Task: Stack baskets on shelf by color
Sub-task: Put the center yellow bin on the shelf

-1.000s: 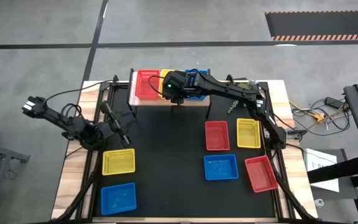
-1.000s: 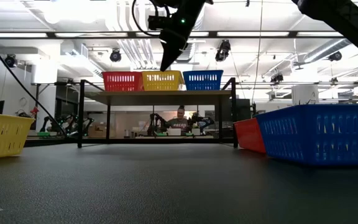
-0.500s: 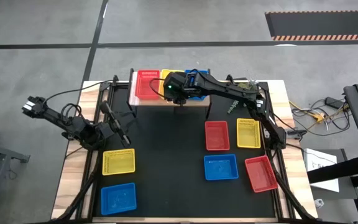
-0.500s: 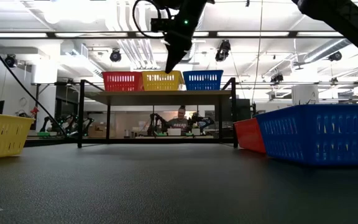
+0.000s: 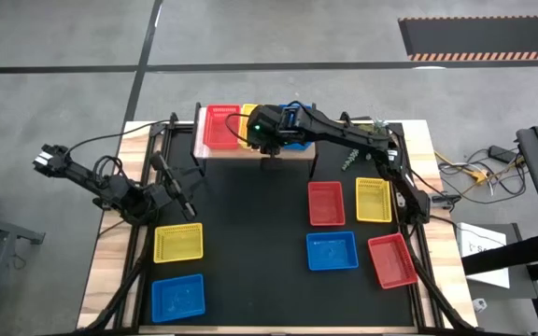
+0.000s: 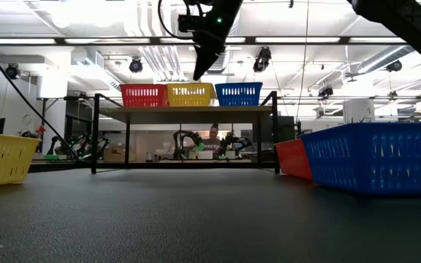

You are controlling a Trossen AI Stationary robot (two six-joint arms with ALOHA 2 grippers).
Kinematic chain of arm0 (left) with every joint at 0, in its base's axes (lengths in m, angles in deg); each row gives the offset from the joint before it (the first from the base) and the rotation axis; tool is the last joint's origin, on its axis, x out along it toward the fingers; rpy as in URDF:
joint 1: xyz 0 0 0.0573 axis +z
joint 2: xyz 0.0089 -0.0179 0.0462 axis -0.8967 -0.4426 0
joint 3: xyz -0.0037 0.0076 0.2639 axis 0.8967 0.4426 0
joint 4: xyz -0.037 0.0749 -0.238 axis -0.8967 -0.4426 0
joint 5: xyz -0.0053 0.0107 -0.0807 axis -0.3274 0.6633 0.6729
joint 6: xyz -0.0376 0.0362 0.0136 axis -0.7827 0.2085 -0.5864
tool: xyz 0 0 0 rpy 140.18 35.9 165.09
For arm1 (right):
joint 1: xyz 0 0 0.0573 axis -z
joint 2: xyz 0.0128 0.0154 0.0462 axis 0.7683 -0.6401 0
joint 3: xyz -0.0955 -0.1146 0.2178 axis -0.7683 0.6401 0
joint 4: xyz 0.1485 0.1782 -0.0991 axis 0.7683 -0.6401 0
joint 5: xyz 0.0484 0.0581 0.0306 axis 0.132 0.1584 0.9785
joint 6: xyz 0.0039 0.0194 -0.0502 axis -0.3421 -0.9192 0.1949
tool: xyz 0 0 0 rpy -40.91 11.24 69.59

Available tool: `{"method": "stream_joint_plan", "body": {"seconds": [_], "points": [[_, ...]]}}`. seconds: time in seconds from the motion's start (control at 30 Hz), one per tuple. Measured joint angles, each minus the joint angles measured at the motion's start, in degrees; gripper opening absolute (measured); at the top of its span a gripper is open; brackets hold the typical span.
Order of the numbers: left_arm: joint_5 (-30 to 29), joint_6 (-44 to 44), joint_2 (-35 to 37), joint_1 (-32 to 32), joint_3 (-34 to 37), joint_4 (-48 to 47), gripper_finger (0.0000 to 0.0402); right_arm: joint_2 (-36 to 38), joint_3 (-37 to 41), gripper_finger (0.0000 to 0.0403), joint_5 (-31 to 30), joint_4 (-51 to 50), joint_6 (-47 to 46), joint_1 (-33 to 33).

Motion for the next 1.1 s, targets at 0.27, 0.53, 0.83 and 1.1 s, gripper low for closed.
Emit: {"method": "stream_joint_plan", "body": {"seconds": [0.27,0.53,0.83,1.1], "points": [[-0.4,0.3,0.0,0.0,0.0,-0.4,0.0098,-0.2,0.2,0.0083,1.5,13.3,1.8,0.0],[-1.5,0.3,0.3,0.0,0.0,-1.0,0.0098,-0.3,6.1,0.0017,7.6,23.3,3.7,0.5],[-1.5,0.3,0.7,0.0,0.0,-1.5,0.0098,-0.3,9.2,0.0009,5.7,25.2,4.5,0.7],[-1.5,0.8,0.8,0.0,0.0,-1.9,0.0098,-0.3,9.2,0.0009,5.7,22.0,4.1,0.7]]}}
